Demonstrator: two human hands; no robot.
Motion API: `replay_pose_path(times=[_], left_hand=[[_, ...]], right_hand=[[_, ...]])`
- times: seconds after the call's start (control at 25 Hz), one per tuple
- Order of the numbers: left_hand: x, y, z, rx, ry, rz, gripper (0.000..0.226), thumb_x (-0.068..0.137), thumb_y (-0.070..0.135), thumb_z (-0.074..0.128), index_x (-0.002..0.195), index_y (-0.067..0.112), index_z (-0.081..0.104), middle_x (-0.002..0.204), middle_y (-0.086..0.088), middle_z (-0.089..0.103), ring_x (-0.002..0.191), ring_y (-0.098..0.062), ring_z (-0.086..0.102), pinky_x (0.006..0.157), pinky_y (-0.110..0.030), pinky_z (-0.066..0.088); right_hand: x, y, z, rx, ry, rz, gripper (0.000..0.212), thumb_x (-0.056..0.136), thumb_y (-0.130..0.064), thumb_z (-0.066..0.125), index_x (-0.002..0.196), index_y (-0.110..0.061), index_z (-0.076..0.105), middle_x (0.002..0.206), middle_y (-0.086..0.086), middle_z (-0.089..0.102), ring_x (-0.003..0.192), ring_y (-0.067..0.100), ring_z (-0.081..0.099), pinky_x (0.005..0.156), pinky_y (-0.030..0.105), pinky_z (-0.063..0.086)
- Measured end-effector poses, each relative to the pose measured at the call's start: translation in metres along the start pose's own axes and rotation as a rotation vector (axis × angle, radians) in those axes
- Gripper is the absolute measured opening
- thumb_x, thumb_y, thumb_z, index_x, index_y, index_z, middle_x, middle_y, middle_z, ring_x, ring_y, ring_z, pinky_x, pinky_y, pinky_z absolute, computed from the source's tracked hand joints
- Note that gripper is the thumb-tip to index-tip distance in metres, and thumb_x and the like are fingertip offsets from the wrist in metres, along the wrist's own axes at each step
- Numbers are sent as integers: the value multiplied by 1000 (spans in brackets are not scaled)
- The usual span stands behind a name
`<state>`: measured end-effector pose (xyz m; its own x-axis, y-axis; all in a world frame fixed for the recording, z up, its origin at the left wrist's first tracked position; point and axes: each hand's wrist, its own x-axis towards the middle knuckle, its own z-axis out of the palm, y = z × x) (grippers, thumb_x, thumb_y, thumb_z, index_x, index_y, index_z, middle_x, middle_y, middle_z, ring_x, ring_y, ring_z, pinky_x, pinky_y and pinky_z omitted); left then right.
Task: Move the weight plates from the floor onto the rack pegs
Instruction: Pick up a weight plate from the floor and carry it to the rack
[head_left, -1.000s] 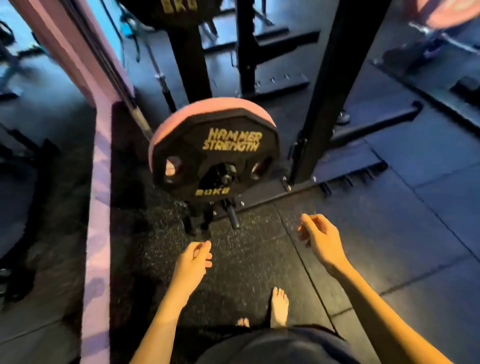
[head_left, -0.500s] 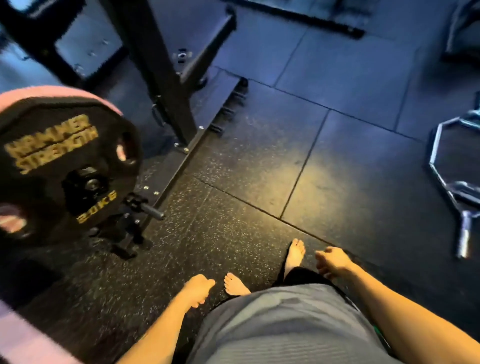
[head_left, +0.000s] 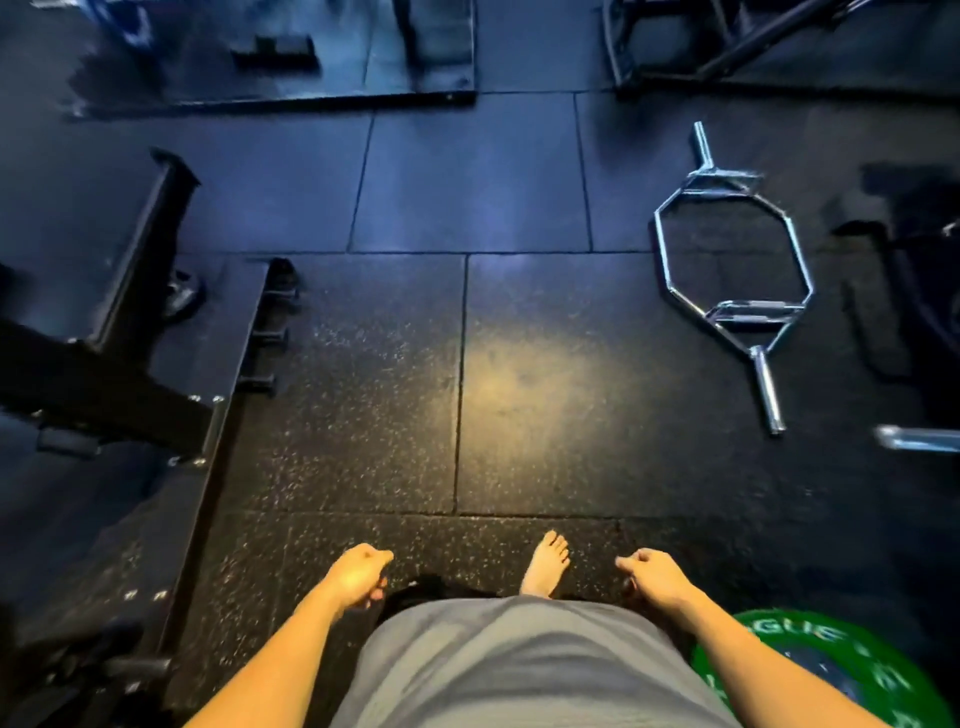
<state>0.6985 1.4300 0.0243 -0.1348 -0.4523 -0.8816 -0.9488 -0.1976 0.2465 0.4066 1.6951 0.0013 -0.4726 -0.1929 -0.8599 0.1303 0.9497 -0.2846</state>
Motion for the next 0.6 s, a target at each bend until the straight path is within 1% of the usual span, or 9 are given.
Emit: replay_pose_path(times=[0.04, 0.12, 0.2, 0.24, 0.28, 0.4, 0.48, 0.56, 0.6], left_hand=[[7, 30, 1, 4, 12, 21, 30, 100, 24, 47, 72, 15, 48, 62, -5, 50, 54, -17, 45, 54, -26, 34], [24, 80, 1, 29, 35, 58, 35, 99, 25, 50, 65, 17, 48, 60, -4, 49, 58, -17, 44, 59, -30, 34], [32, 107, 1, 33, 30, 35, 32, 99, 28, 51, 69, 16, 54, 72, -5, 58, 68, -17, 49, 65, -31, 35], [45, 126, -1, 14, 36, 19, 30, 99, 29, 51, 73, 15, 56, 79, -6, 60, 73, -17, 51, 67, -31, 36], [59, 145, -4, 15, 36, 13, 29, 99, 29, 50, 75, 15, 56, 81, -5, 60, 75, -17, 51, 68, -31, 37], [106, 206, -26, 75, -66, 13, 32, 99, 24, 48, 70, 15, 58, 78, -1, 60, 68, -9, 47, 62, -28, 37], [144, 251, -55, 115, -111, -31, 31, 97, 20, 48, 69, 15, 59, 77, 1, 60, 64, -8, 42, 59, -28, 36], [175, 297, -90, 153, -122, -47, 25, 94, 17, 50, 68, 16, 53, 75, 2, 55, 67, -12, 39, 63, -29, 35], [189, 325, -113, 157, -100, -31, 23, 93, 17, 51, 70, 17, 52, 75, 3, 56, 69, -13, 43, 66, -30, 37]], right_hand=[[10, -6, -20, 7, 1, 0, 30, 93, -20, 61, 64, -11, 55, 63, 6, 60, 65, 22, 56, 67, 33, 42], [31, -25, -57, 21, 1, 24, 28, 94, -23, 60, 69, -11, 57, 67, 7, 61, 66, 22, 57, 60, 31, 45], [43, -40, -79, 44, -10, 69, 26, 95, -25, 57, 74, -11, 56, 74, 10, 63, 64, 22, 57, 52, 29, 46], [61, -54, -92, 45, -22, 86, 26, 96, -25, 56, 75, -11, 54, 75, 12, 64, 61, 22, 57, 50, 28, 46], [78, -71, -104, 32, -28, 102, 26, 96, -26, 56, 76, -11, 54, 75, 12, 65, 58, 22, 56, 49, 27, 45], [135, -132, -140, 39, -51, 100, 25, 96, -26, 56, 76, -11, 53, 68, 11, 61, 50, 22, 51, 48, 26, 42], [166, -181, -169, 39, -33, 101, 24, 96, -24, 57, 76, -11, 54, 67, 12, 61, 45, 21, 51, 45, 25, 42], [186, -239, -200, 55, -5, 86, 24, 95, -24, 58, 76, -9, 55, 69, 16, 63, 45, 22, 52, 44, 25, 43], [200, -273, -217, 58, 7, 56, 25, 94, -24, 58, 75, -9, 55, 71, 19, 64, 49, 23, 53, 48, 27, 44]])
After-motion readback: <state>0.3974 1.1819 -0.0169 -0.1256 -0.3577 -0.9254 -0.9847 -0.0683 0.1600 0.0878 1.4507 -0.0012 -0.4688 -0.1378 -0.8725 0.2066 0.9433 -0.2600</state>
